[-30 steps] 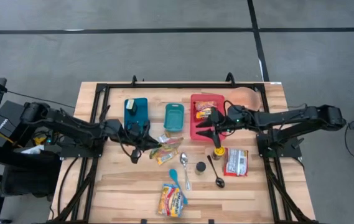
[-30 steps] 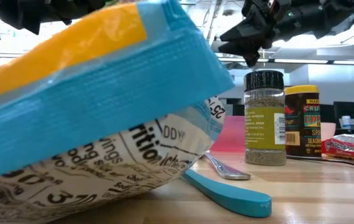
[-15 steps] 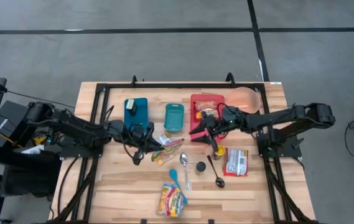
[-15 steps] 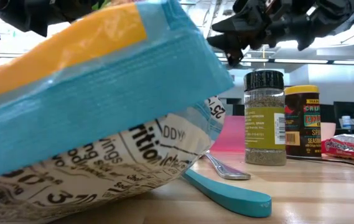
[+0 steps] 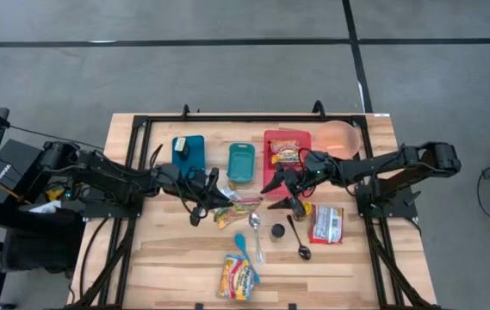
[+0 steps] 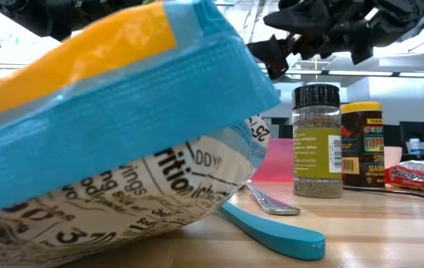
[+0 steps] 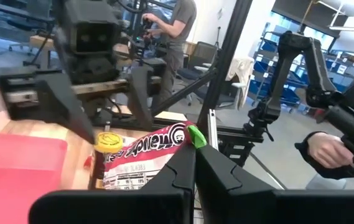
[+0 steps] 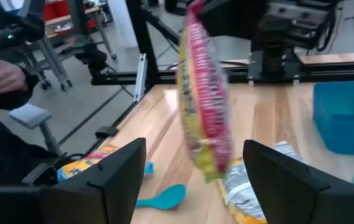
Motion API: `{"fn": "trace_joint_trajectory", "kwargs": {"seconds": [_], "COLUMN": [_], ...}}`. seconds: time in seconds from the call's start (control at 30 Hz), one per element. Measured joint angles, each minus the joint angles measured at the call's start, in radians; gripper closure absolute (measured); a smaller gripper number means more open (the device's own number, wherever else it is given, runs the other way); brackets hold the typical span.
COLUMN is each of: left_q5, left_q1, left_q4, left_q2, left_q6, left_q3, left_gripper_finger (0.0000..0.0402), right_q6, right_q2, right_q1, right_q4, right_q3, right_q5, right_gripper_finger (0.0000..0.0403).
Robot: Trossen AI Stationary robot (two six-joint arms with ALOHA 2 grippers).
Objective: Pick & Place Food Item
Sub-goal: Put the green noodle pack into the red bin
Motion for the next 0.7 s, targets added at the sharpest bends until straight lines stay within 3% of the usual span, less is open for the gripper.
{"fn": "trace_joint_trajectory", "kwargs": {"seconds": [0.17,0.7], "left_q5": [0.009,0.01], "left_q1": [0.009,0.009], "left_q4": [0.006,0.013], "left_q2": [-0.004,-0.005], "left_q6": [-0.001,-0.001], "left_q3": [0.001,0.015], "left_gripper_finger": [0.0401,0.0401], "right_q6": [-0.013,-0.005], "right_q2": [0.0,0.032], "right_q1": [0.005,-0.007], "right_q4": [0.0,0.035], "right_q3": [0.0,0.007], "right_q5": [0.061,0.051], "right_gripper_finger": [0.0139,0.0139]}}
